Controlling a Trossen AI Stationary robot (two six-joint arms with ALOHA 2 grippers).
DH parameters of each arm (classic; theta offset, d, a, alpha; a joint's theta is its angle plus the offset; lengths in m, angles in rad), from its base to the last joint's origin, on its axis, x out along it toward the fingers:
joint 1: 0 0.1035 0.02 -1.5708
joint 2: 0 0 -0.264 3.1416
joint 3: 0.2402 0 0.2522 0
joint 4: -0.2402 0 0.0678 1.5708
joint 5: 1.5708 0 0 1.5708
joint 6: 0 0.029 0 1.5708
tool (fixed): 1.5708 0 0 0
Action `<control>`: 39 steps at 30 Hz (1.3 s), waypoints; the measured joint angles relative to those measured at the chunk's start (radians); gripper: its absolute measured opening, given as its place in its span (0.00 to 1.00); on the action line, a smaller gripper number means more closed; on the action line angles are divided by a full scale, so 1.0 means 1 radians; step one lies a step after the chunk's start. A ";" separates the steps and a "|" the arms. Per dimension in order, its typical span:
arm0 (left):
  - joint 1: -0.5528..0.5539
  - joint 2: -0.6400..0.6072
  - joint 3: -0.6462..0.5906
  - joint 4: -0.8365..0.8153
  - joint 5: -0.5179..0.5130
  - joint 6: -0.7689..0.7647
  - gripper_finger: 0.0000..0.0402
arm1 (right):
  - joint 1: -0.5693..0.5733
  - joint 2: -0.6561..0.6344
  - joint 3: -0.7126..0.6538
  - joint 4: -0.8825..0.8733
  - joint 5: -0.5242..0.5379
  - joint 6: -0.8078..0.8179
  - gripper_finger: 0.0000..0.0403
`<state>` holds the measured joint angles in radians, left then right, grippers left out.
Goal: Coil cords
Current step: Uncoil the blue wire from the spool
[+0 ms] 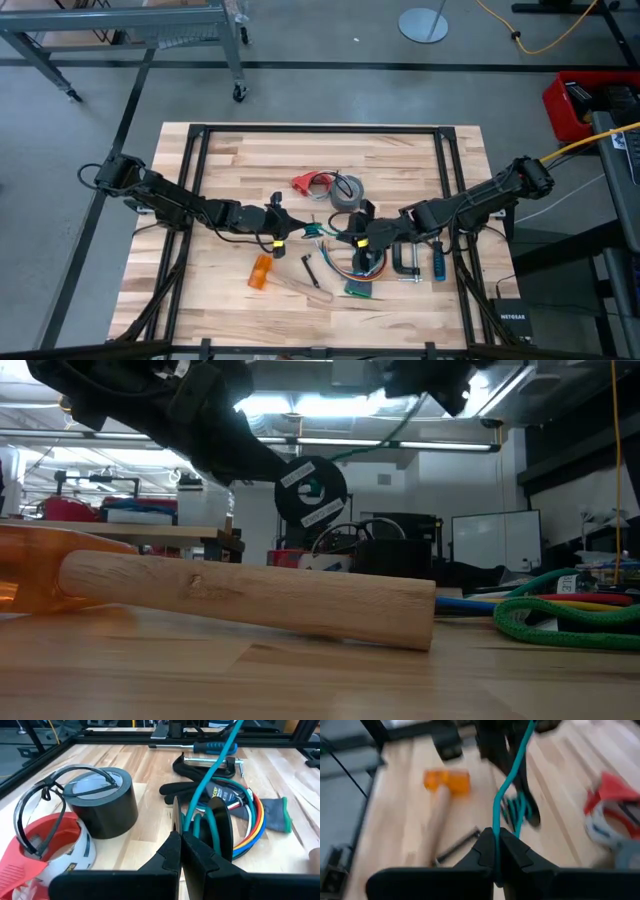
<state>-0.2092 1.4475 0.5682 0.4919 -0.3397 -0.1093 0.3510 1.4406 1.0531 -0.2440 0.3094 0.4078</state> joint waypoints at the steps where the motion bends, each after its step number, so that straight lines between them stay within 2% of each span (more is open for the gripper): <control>1: 0.001 0.000 0.000 0.002 -0.001 -0.001 0.00 | -0.007 0.000 0.000 0.037 -0.013 -0.013 0.02; 9: 0.023 -0.001 0.001 0.036 -0.039 -0.037 0.00 | -0.026 0.002 0.000 0.299 -0.148 -0.078 0.02; 19: 0.043 -0.001 0.000 0.204 -0.059 -0.060 0.00 | -0.023 0.036 -0.001 0.345 -0.232 -0.073 0.02; 25: 0.042 -0.001 0.000 0.207 -0.119 -0.160 0.00 | -0.025 0.124 -0.001 0.451 -0.292 -0.074 0.02; 33: 0.044 0.000 0.001 0.207 -0.161 -0.180 0.00 | -0.025 0.263 0.000 0.584 -0.373 -0.069 0.02; 39: 0.053 0.000 0.001 0.208 -0.202 -0.171 0.00 | -0.020 0.301 0.000 0.562 -0.440 -0.017 0.02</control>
<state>-0.1566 1.4475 0.5690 0.6994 -0.5419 -0.2806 0.3306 1.7413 1.0531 0.3179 -0.1309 0.3906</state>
